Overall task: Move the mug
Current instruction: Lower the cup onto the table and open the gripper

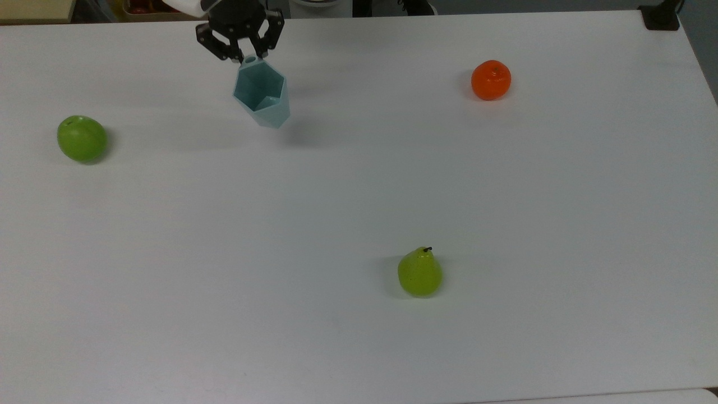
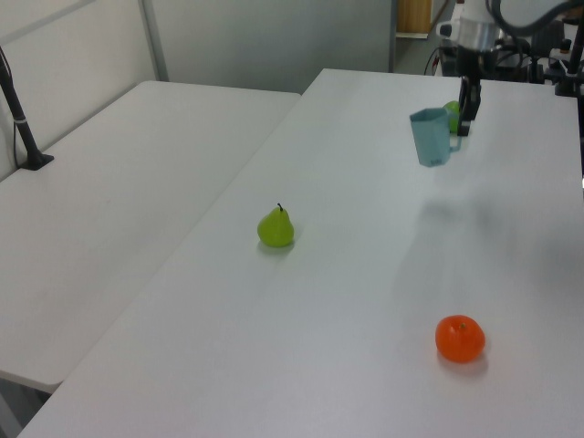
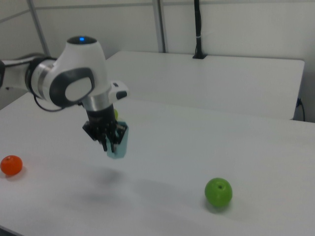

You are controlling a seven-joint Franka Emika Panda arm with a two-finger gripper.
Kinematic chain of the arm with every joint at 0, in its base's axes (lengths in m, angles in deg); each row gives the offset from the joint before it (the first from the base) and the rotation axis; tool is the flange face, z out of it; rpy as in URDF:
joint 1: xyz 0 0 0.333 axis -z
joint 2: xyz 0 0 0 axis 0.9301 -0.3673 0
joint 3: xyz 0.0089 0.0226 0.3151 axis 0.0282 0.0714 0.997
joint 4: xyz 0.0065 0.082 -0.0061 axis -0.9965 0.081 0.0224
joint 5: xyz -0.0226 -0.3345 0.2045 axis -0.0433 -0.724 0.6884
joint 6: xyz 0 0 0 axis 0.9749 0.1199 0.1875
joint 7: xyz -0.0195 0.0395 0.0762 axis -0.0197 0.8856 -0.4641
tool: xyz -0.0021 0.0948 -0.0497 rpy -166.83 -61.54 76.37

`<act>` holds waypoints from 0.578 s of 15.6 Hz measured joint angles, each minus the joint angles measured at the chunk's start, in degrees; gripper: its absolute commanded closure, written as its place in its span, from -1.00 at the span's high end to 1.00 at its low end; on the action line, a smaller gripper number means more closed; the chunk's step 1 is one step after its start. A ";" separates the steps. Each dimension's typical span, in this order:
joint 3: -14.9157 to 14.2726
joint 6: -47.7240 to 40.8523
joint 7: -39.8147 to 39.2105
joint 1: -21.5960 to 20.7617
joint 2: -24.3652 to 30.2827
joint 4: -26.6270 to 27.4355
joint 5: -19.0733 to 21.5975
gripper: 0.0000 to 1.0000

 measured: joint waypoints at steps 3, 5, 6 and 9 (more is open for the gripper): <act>-0.03 5.44 0.11 0.18 -1.19 4.75 -2.67 -1.00; -0.03 7.98 0.11 0.57 -2.30 6.11 -2.91 -1.00; -0.04 8.90 0.11 0.79 -2.85 6.36 -2.91 -1.00; -0.04 13.37 0.93 1.09 -4.90 7.07 -2.91 -1.00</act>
